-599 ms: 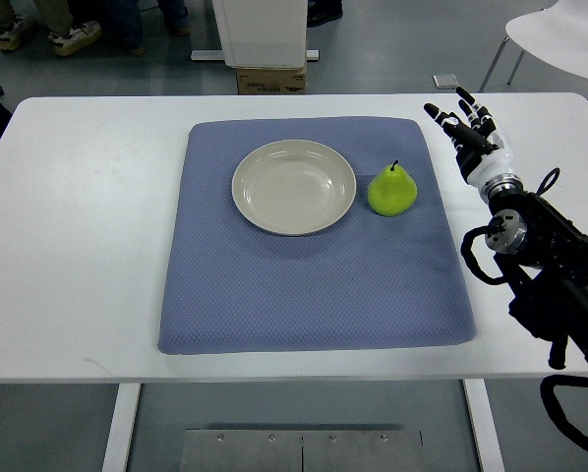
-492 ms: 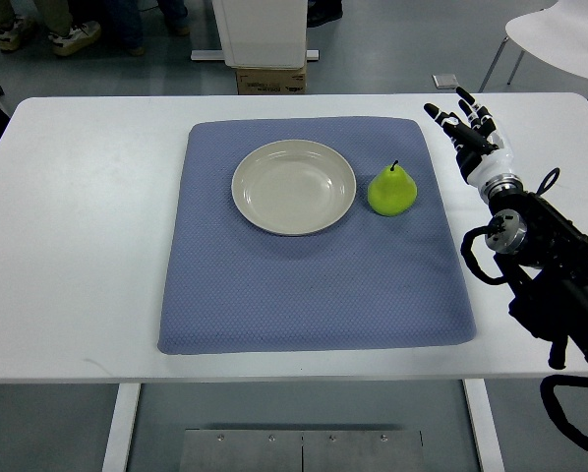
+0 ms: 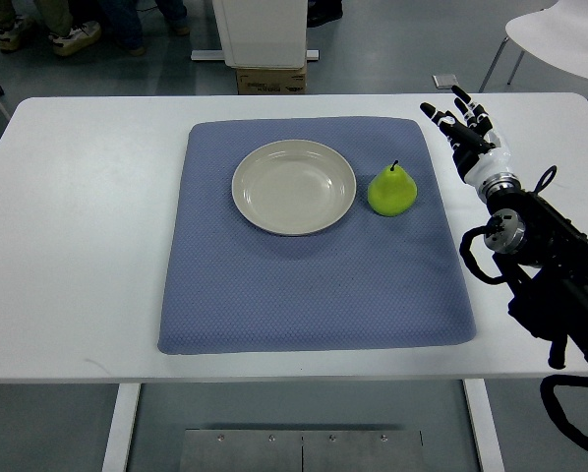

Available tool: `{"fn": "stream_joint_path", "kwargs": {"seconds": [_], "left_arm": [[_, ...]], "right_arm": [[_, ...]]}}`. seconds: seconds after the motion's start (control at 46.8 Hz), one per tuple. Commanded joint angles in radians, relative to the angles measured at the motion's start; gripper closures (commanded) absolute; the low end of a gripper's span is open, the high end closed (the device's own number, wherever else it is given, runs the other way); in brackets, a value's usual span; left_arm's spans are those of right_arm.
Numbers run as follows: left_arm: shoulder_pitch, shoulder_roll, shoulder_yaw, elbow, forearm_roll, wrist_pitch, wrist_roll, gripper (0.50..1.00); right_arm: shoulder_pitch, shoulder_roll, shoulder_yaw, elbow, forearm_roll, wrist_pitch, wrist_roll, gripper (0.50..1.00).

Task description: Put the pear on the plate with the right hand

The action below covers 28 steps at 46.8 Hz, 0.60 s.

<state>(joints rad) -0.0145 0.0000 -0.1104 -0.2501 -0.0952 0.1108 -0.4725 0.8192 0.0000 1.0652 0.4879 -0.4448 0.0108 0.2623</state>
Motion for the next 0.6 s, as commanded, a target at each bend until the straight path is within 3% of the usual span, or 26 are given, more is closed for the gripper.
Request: {"fn": "stream_joint_path", "kwargs": {"seconds": [0.0,0.578], "left_arm": [[0.004,0.000,0.000,0.000,0.000,0.000,0.000,0.500],[0.005,0.000,0.000,0.000,0.000,0.000,0.000,0.500]], "right_arm": [[0.000,0.000,-0.005,0.000,0.000,0.000,0.000,0.500],[0.015,-0.064,-0.059,-0.003,0.005,0.001,-0.002,0.500]]}}
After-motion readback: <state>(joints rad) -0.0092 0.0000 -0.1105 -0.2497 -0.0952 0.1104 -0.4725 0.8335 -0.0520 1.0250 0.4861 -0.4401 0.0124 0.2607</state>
